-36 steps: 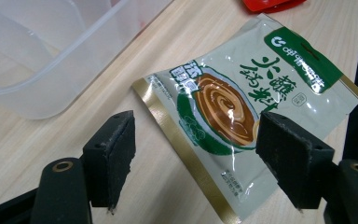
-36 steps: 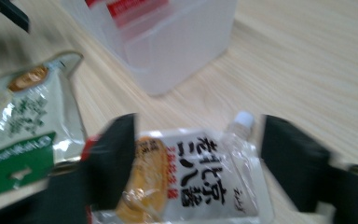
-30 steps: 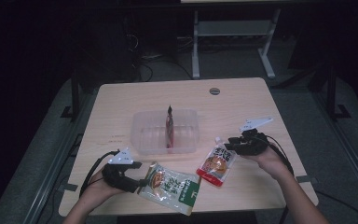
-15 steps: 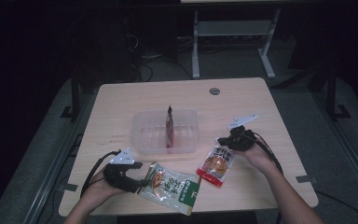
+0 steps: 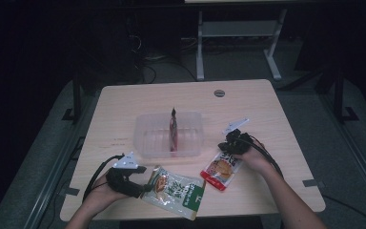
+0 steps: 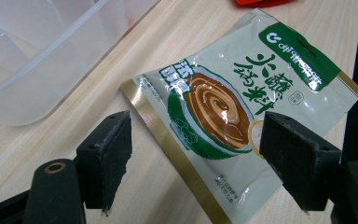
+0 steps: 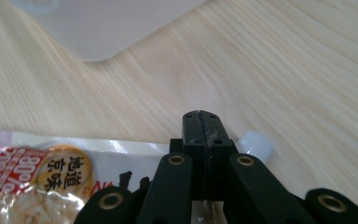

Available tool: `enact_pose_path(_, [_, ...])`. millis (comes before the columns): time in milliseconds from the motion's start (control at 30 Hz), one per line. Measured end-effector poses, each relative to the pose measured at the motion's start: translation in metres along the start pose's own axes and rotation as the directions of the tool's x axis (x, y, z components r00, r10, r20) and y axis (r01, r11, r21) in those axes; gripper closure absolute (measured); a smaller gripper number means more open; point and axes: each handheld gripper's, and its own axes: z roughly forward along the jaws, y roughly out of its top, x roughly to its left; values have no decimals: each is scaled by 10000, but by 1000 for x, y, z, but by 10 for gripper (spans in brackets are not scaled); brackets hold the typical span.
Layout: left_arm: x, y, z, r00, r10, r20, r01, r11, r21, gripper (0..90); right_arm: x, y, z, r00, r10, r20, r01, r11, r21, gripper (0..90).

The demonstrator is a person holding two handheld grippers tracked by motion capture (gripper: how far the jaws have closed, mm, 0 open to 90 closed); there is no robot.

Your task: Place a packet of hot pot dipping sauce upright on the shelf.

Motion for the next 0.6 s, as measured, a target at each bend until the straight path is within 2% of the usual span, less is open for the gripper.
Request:
enact_pose_path(133, [-2,0,0,10000,59,18,-59,10000,-20,248,0,-5,-7,10000,4,21,-4,9999,109,897])
enact_pose_path(333, [-3,1,1,10000,64,36,-64,10000,2,249,1,-16,-20,9999,-55,-158,58,9998,172,897])
enact_pose_path(600, [-5,3,1,9997,220,76,-220,9998,-14,248,6,-30,-36,9990,-88,-448,111,9986,519,897])
